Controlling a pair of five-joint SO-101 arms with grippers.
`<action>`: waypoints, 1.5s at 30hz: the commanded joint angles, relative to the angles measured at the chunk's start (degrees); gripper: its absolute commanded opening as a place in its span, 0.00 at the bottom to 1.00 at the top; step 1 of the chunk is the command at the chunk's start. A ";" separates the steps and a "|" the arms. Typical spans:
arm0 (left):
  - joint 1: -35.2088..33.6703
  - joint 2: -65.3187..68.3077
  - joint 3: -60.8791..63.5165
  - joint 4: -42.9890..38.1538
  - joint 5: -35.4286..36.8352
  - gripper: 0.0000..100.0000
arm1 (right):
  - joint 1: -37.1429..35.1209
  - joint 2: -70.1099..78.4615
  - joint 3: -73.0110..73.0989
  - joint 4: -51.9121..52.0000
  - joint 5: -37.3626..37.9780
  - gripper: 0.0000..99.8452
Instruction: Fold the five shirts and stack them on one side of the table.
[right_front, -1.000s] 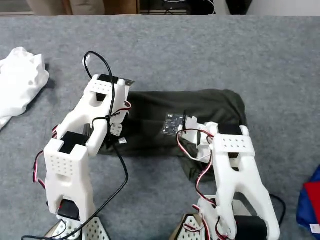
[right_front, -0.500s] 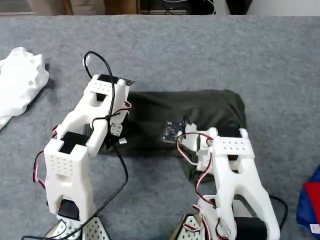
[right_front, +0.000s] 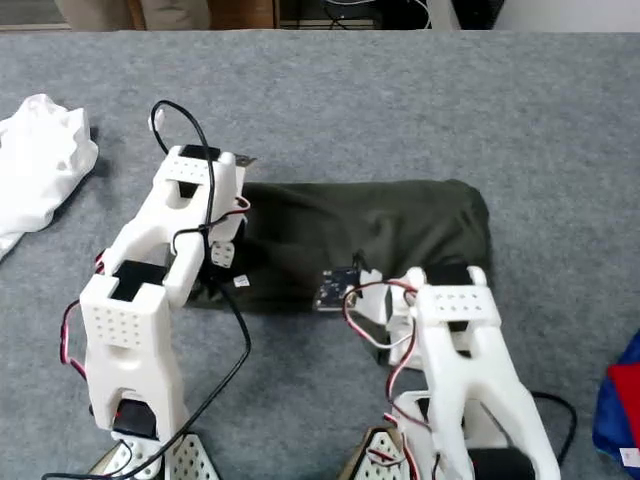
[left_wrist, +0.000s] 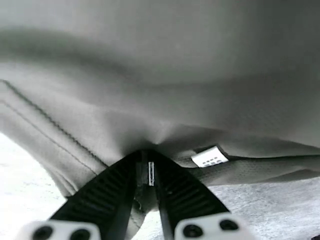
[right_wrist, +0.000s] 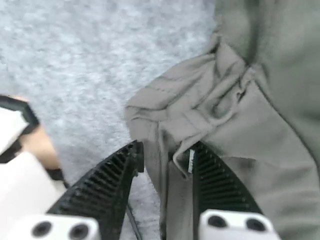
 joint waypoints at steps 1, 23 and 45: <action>-3.16 -0.31 -0.79 0.97 -2.55 0.02 | -2.59 -5.41 0.48 2.73 0.35 0.17; -9.67 -0.40 -9.85 8.09 -2.73 0.02 | 10.95 -34.42 8.22 11.87 9.32 0.17; -3.25 -0.40 -14.95 11.87 -2.29 0.02 | 5.32 -34.24 22.64 -0.53 11.25 0.28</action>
